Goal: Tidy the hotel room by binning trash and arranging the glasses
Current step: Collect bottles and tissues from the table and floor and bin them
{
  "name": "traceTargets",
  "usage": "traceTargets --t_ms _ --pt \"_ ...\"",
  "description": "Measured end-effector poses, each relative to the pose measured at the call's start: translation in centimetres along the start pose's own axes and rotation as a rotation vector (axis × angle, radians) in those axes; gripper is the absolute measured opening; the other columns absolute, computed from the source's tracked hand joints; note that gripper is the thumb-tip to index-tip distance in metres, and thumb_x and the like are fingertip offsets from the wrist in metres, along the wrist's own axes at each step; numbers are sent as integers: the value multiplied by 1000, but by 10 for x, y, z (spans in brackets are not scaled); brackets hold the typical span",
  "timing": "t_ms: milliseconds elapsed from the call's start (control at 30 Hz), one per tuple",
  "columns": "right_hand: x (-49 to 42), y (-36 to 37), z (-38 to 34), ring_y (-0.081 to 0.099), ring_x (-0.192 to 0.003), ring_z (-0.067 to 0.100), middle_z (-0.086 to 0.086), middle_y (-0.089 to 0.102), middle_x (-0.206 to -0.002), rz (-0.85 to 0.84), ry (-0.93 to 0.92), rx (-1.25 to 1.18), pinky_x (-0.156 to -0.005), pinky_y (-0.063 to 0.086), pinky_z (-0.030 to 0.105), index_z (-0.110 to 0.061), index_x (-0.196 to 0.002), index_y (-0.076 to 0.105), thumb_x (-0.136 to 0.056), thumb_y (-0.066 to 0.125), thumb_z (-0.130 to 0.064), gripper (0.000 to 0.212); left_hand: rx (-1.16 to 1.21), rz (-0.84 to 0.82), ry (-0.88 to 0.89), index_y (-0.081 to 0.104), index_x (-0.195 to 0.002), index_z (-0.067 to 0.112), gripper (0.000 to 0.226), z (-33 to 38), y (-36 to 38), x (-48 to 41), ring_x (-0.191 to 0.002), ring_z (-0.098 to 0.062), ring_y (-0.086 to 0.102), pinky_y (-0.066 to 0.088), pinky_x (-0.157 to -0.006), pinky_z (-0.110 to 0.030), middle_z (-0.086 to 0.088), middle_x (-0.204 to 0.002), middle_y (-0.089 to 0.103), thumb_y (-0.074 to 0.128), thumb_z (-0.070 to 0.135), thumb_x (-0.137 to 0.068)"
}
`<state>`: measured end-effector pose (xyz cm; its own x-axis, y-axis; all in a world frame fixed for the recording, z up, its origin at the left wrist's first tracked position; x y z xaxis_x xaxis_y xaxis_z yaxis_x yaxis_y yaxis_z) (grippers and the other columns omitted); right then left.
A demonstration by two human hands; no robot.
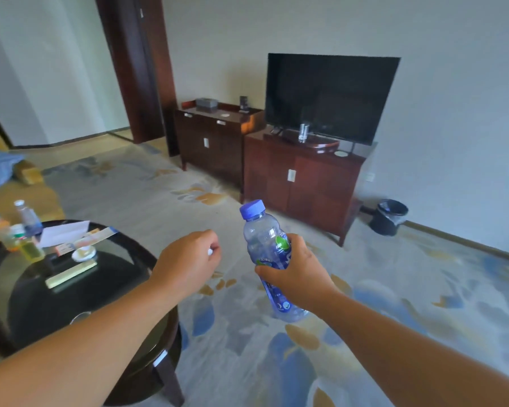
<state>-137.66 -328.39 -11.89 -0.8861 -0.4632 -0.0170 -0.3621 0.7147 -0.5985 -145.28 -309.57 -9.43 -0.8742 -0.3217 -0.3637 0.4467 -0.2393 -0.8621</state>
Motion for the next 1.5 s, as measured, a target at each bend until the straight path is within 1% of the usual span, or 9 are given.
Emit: traceTargets --t_ms 267,467,633,867,967,1033,1200,1333,1500 --pt "-26 -124 75 60 -82 8 -9 59 -97 129 41 -26 -69 46 27 -31 -108 42 -72 76 -42 50 81 22 70 57 -83 18 7 120 60 -68 -76 -26 56 44 -62 -33 0 -81 61 57 24 -87" --pt "-43 -207 133 57 -80 2 -8 57 -100 197 79 -11 -60 40 19 -31 -109 39 -73 77 -44 54 84 -12 137 57 -85 19 7 205 106 -109 -79 -24 56 48 -66 -36 2 -85 62 55 25 -87" --pt "-59 -248 171 60 -85 7 -9 58 -100 224 125 -35 -72 49 29 -30 -112 40 -74 76 -43 54 92 -69 208 56 -86 18 8 253 137 -135 -76 -21 56 49 -65 -39 3 -83 61 53 24 -90" --pt "-90 -278 200 59 -85 5 -11 57 -99 257 164 -54 -73 50 28 -32 -112 38 -74 76 -44 54 68 -101 282 54 -85 19 8 286 173 -182 -71 -18 54 46 -60 -37 3 -78 59 51 22 -90" --pt "-108 -290 210 60 -88 8 -10 57 -104 278 192 -43 -77 53 32 -32 -118 38 -74 75 -45 58 77 -102 301 53 -83 20 7 296 189 -209 -68 -16 51 38 -53 -30 5 -74 55 51 22 -90" --pt "-123 -300 214 61 -89 9 -9 57 -105 300 208 -38 -79 54 34 -34 -118 36 -75 75 -45 59 96 -104 323 53 -83 21 7 302 201 -229 -70 -17 52 39 -55 -31 5 -76 56 50 23 -90" --pt "-165 -326 220 59 -83 5 -16 54 -96 378 238 -15 -73 52 30 -35 -115 35 -77 74 -43 55 161 -150 396 51 -81 23 11 317 233 -290 -74 -16 55 47 -62 -34 8 -79 57 51 28 -91" --pt "-198 -342 231 61 -86 11 -8 57 -101 444 291 -1 -74 53 34 -30 -115 40 -77 74 -42 53 181 -196 445 52 -81 22 11 328 256 -332 -71 -17 54 41 -57 -30 8 -77 55 50 27 -91" --pt "-233 -357 250 57 -84 5 -8 55 -103 457 329 13 -62 44 23 -28 -125 39 -77 73 -44 61 207 -235 485 54 -84 20 11 348 280 -374 -74 -18 54 39 -57 -30 7 -81 57 50 26 -92"
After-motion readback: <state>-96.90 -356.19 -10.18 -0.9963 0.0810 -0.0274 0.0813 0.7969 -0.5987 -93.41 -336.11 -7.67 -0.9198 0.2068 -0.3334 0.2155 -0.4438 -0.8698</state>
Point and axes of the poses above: each hand's wrist, its own x-axis away from the middle knuckle, its own y-axis out of the palm, z = x × y, the point moved 7 cm from there along -x, towards the middle knuckle
